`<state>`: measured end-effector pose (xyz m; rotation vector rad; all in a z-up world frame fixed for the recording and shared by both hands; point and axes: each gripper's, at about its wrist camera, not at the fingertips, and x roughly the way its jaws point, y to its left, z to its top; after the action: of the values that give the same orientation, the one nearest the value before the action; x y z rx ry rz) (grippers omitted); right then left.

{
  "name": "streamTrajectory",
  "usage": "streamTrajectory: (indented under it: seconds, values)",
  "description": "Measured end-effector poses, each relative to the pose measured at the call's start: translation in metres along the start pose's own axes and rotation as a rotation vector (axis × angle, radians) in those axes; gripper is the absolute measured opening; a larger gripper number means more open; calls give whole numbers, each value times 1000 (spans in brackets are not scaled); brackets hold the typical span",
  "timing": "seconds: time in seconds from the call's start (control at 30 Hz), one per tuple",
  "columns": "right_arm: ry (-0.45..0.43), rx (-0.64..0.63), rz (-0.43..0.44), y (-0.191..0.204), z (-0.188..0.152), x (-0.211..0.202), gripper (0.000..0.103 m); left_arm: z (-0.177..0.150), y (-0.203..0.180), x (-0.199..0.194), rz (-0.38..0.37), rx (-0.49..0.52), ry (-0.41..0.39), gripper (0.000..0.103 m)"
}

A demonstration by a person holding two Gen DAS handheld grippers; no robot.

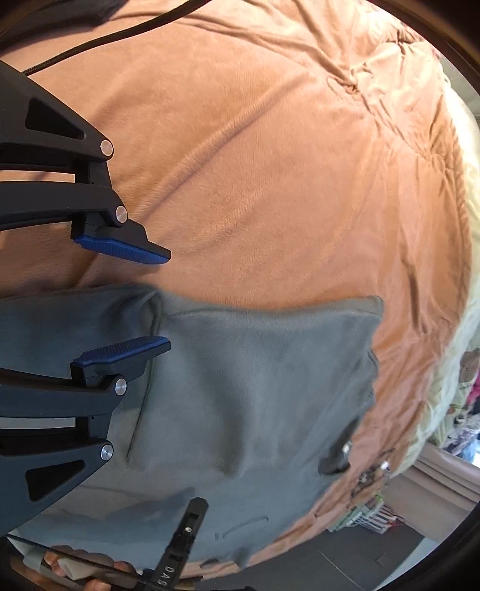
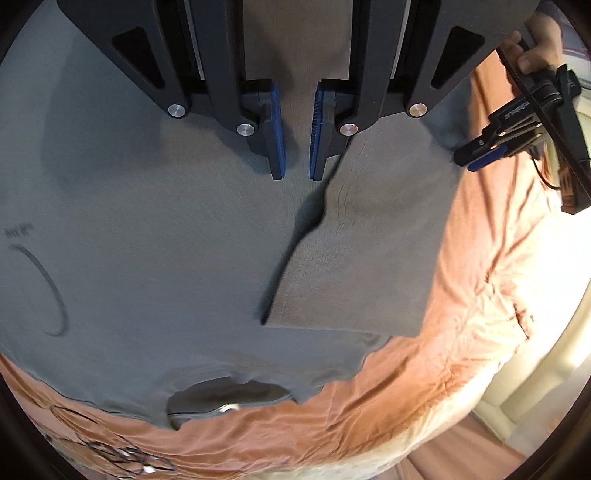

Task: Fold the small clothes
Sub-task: 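Move the right tool over to the T-shirt's other sleeve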

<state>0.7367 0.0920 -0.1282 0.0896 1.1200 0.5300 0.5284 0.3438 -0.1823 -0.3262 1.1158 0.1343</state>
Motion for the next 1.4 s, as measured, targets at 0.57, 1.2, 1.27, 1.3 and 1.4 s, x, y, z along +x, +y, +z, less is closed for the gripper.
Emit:
streamTrajectory:
  seconds: [0.57, 1.2, 1.27, 1.3, 1.4]
  values:
    - [-232, 42, -42, -34, -88, -152, 87, -37, -68, -98, -42, 23, -124, 90]
    - [-359, 190, -136, -165, -110, -197, 103, 18, -79, -74, 10, 9, -178, 84]
    - [-367, 216, -149, -179, -104, -197, 103, 31, -71, -61, 12, 6, -180, 82]
    - [-373, 226, -160, -185, -101, -198, 103, 38, -67, -54, 19, 5, -178, 82]
    - [-387, 263, -196, -202, -90, -197, 103, 58, -56, -33, 28, 0, -169, 77]
